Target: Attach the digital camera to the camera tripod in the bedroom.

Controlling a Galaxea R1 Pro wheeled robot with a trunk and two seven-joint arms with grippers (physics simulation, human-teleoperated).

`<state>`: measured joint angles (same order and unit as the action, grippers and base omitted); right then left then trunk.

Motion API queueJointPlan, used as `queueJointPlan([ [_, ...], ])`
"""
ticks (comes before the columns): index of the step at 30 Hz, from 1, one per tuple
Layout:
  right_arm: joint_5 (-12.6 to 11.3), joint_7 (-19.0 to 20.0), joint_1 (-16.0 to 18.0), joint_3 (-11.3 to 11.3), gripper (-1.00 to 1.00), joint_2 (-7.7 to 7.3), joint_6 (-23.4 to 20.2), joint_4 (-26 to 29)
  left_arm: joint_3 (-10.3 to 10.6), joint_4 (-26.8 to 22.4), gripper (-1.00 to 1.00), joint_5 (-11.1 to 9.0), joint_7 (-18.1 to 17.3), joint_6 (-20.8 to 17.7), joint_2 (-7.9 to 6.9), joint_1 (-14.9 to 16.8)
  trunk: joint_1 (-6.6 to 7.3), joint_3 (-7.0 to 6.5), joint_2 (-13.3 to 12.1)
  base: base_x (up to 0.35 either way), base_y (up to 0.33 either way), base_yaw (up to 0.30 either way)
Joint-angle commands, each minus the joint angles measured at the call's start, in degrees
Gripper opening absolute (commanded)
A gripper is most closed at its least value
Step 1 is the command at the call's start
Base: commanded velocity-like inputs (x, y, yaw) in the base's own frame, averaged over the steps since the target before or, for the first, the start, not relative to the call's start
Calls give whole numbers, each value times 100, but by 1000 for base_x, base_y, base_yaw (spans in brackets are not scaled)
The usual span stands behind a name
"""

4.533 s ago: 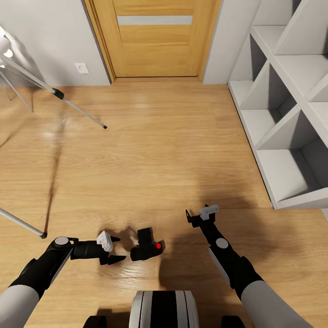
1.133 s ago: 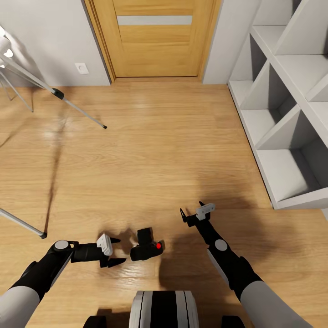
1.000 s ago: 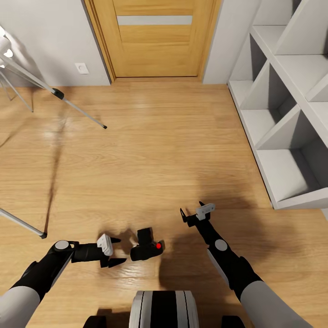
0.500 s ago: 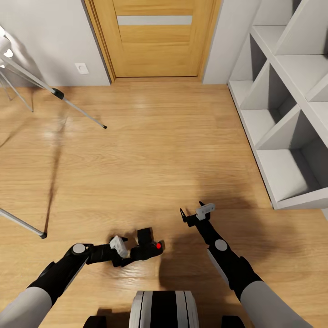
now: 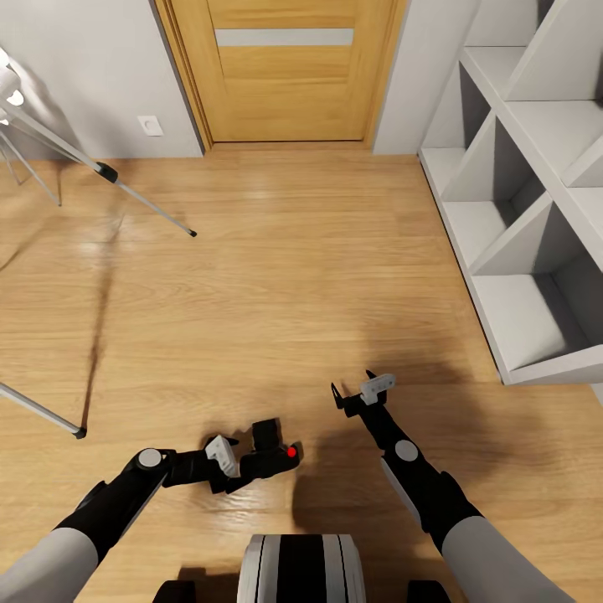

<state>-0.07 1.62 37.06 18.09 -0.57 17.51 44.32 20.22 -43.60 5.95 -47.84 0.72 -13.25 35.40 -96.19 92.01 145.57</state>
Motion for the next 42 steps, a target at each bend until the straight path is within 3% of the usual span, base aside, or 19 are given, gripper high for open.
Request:
queueJointPlan([
  [1, -2, 5, 3, 10, 100, -2, 15, -2, 13, -8, 100, 29, -6, 7, -3, 2, 1, 3, 1, 0, 0, 0],
  [17, -2, 4, 3, 10, 100, -4, 15, -2, 64, -18, 100, 29, 26, 7, 15, 2, 1, 3, 1, 0, 0, 0],
  [26, -2, 0, 3, 10, 100, -4, 9, -2, 81, 15, 100, 29, 413, 21, 4, 2, 1, 3, 1, 0, 0, 0],
  [32, -2, 1, 3, 10, 100, -3, 8, -2, 242, 25, 100, 29, 509, 24, -12, 2, 1, 3, 1, 0, 0, 0],
  [42, -2, -3, 3, 10, 100, -4, 7, -2, 306, -11, 100, 29, 548, 12, -29, 2, 1, 3, 1, 0, 0, 0],
])
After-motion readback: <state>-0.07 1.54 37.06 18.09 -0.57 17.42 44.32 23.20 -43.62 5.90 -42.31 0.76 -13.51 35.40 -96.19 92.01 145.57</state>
